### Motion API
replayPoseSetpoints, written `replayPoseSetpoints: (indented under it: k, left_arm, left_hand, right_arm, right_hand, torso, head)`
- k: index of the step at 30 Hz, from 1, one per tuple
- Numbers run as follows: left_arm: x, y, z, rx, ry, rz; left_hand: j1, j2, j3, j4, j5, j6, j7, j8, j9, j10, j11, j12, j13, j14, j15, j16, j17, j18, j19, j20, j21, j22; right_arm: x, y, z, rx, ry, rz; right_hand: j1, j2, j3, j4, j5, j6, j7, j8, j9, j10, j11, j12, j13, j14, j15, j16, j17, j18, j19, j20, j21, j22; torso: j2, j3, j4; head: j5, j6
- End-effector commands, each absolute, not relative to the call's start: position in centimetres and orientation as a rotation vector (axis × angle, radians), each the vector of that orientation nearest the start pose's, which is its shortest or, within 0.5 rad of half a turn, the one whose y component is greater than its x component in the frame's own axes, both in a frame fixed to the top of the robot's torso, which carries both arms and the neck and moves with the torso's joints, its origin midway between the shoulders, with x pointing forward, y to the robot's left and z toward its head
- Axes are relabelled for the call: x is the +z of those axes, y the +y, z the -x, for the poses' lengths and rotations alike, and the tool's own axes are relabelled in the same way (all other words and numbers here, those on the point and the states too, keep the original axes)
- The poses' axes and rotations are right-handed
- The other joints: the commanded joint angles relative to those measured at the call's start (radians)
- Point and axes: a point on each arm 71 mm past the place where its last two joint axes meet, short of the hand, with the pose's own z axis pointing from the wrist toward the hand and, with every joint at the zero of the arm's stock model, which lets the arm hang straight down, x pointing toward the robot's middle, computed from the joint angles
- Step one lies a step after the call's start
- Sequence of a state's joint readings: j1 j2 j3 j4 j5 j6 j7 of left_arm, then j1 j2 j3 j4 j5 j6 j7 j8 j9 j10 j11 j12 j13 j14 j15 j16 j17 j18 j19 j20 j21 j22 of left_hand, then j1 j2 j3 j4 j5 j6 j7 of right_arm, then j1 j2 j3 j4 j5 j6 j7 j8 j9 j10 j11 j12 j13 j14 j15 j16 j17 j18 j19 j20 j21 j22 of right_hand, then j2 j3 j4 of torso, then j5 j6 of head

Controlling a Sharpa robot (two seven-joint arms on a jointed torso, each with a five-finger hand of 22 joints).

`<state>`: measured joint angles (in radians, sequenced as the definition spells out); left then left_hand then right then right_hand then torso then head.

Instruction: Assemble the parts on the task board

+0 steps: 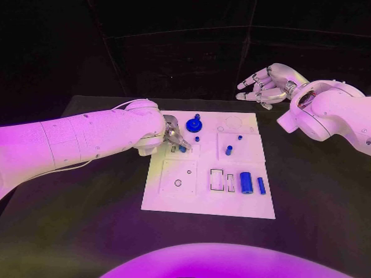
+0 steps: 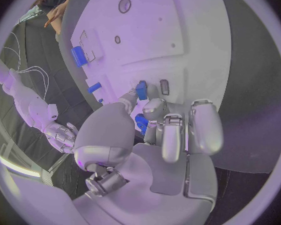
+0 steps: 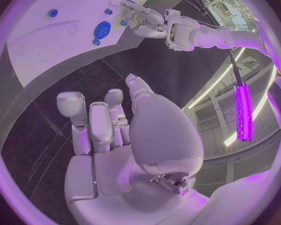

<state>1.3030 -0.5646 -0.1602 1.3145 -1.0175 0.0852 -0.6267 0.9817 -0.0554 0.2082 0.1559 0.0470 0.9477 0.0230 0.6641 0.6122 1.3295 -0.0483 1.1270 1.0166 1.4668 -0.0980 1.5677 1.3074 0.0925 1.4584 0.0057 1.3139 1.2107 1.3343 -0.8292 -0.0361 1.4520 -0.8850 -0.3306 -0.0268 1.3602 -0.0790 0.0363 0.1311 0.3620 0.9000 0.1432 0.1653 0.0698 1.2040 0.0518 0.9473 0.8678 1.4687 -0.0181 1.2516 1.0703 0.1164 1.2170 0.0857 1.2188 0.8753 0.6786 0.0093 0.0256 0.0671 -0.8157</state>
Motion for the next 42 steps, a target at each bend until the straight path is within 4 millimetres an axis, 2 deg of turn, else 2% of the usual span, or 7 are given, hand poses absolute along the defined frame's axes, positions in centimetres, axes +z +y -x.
replayPoseSetpoints:
  k: [1,18,25,28,36,39,42]
  left_arm:
    - [-22.8,14.4,-51.0,-0.281,2.334,0.167]
    - [-22.6,14.5,-50.7,-0.286,2.324,0.173]
    - [-22.6,14.8,-50.8,-0.282,2.319,0.182]
    - [-22.5,15.0,-50.8,-0.288,2.313,0.187]
    - [-19.7,15.0,-51.4,-0.391,2.225,0.241]
    - [-18.2,15.2,-51.8,-0.427,2.188,0.26]
    - [-16.9,15.6,-52.2,-0.434,2.175,0.262]
  left_hand:
    - [-0.002,0.008,-0.008,0.002,0.004,0.007,-0.003,0.007,0.002,0.006,0.001,0.006,0.001,0.104,-0.007,0.003,0.263,-0.019,0.006,-0.001,0.005,0.002]
    - [0.002,0.014,-0.037,0.017,0.004,0.009,-0.005,0.011,0.004,0.008,-0.001,0.008,0.001,0.104,-0.009,0.003,0.263,-0.019,0.007,-0.002,0.006,0.005]
    - [0.003,0.015,-0.051,0.024,0.004,0.009,-0.005,0.012,0.005,0.008,-0.002,0.008,0.0,0.104,-0.009,0.003,0.263,-0.019,0.007,-0.003,0.006,0.005]
    - [-0.001,0.009,-0.074,0.035,0.003,0.008,-0.005,0.013,0.005,0.007,-0.002,0.007,-0.001,0.104,-0.009,0.003,0.263,-0.019,0.006,-0.003,0.004,0.003]
    - [-0.024,-0.025,-0.185,0.102,-0.001,-0.009,-0.005,0.012,0.009,-0.011,-0.002,-0.014,-0.026,0.104,-0.012,0.003,0.263,-0.008,-0.013,-0.007,-0.04,-0.05]
    - [-0.018,-0.029,-0.208,0.119,-0.001,-0.017,-0.002,0.009,0.009,-0.018,0.0,-0.022,-0.036,0.104,-0.01,0.003,0.263,-0.006,-0.018,-0.007,-0.052,-0.065]
    - [0.008,-0.028,-0.229,0.127,0.0,-0.043,0.007,-0.009,0.0,-0.031,0.007,-0.037,-0.053,0.104,-0.005,0.003,0.263,-0.002,-0.025,-0.004,-0.07,-0.085]
  right_arm:
    - [-12.2,-21.8,-52.3,0.917,1.627,-0.329]
    - [-12.2,-21.7,-52.4,0.919,1.628,-0.326]
    - [-12.2,-21.7,-52.4,0.918,1.627,-0.326]
    - [-12.2,-21.7,-52.5,0.919,1.627,-0.326]
    - [-12.2,-21.8,-52.7,0.917,1.621,-0.326]
    - [-12.3,-21.8,-52.8,0.915,1.62,-0.327]
    - [-12.3,-21.8,-52.8,0.914,1.619,-0.327]
  right_hand:
    - [-0.012,0.002,-0.001,0.007,-0.002,-0.006,0.002,0.002,0.0,-0.003,0.003,0.003,-0.001,0.01,-0.005,-0.005,0.001,0.014,0.01,0.0,-0.006,0.0]
    - [-0.012,0.0,-0.005,0.008,-0.004,-0.007,0.002,0.003,0.001,-0.004,0.003,0.002,-0.003,0.01,-0.005,-0.006,0.002,0.015,0.008,0.0,-0.008,-0.004]
    - [-0.013,-0.001,-0.007,0.009,-0.005,-0.007,0.002,0.004,0.001,-0.004,0.003,0.002,-0.004,0.01,-0.005,-0.007,0.001,0.015,0.008,0.0,-0.009,-0.004]
    - [-0.013,-0.001,-0.008,0.01,-0.006,-0.007,0.002,0.004,0.001,-0.004,0.003,0.002,-0.004,0.01,-0.005,-0.007,0.001,0.015,0.008,0.0,-0.009,-0.005]
    - [-0.014,-0.003,-0.012,0.012,-0.009,-0.009,0.002,0.004,0.001,-0.007,0.003,-0.001,-0.007,0.009,-0.005,-0.01,-0.003,0.017,0.004,0.0,-0.015,-0.014]
    - [-0.015,-0.004,-0.015,0.013,-0.011,-0.01,0.002,0.005,0.0,-0.008,0.003,-0.001,-0.008,0.009,-0.005,-0.011,-0.004,0.017,0.003,0.0,-0.015,-0.015]
    - [-0.015,-0.005,-0.017,0.014,-0.013,-0.011,0.002,0.005,0.0,-0.008,0.003,-0.001,-0.009,0.009,-0.005,-0.012,-0.004,0.017,0.003,0.0,-0.016,-0.015]
  torso:
    - [-0.001,0.0001,0.0004]
    - [0.0,-0.0001,-0.0007]
    - [-0.001,0.0007,-0.0004]
    - [0.0,-0.0002,-0.0005]
    - [-0.001,-0.0004,0.0016]
    - [-0.001,0.0002,0.001]
    - [0.0,-0.0001,0.0]
  head:
    - [0.0,0.0]
    - [-0.001,-0.001]
    - [0.0,0.001]
    - [-0.002,0.004]
    - [-0.004,0.012]
    - [-0.003,0.015]
    - [-0.003,0.019]
